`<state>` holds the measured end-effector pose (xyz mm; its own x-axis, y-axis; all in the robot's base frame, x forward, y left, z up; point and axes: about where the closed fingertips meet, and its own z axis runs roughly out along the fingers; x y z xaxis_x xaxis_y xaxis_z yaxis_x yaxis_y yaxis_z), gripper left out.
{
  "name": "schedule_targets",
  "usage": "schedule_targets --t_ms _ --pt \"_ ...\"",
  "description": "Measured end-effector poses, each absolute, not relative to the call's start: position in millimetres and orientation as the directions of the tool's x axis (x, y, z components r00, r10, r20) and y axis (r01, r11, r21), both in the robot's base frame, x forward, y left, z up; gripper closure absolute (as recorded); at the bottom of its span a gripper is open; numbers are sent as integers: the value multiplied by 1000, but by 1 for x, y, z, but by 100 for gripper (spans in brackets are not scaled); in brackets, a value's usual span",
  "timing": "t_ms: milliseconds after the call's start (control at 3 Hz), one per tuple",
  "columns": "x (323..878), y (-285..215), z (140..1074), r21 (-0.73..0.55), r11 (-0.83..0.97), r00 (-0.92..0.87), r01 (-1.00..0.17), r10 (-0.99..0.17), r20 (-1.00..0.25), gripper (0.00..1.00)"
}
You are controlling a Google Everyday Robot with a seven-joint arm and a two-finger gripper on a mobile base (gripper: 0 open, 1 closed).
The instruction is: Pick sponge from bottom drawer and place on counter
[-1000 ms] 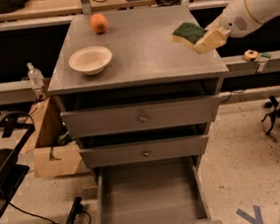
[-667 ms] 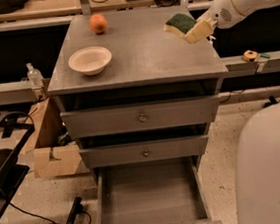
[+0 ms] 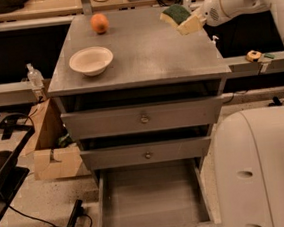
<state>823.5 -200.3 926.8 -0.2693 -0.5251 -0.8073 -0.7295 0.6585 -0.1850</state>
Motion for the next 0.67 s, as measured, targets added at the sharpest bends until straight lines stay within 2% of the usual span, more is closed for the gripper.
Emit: schedule_targets --t_ms 333,667 --pt "849 -194 905 -182 678 -275 -712 -508 -817 86" --pt "852 -192 899 -179 676 -277 -715 -508 -815 63"
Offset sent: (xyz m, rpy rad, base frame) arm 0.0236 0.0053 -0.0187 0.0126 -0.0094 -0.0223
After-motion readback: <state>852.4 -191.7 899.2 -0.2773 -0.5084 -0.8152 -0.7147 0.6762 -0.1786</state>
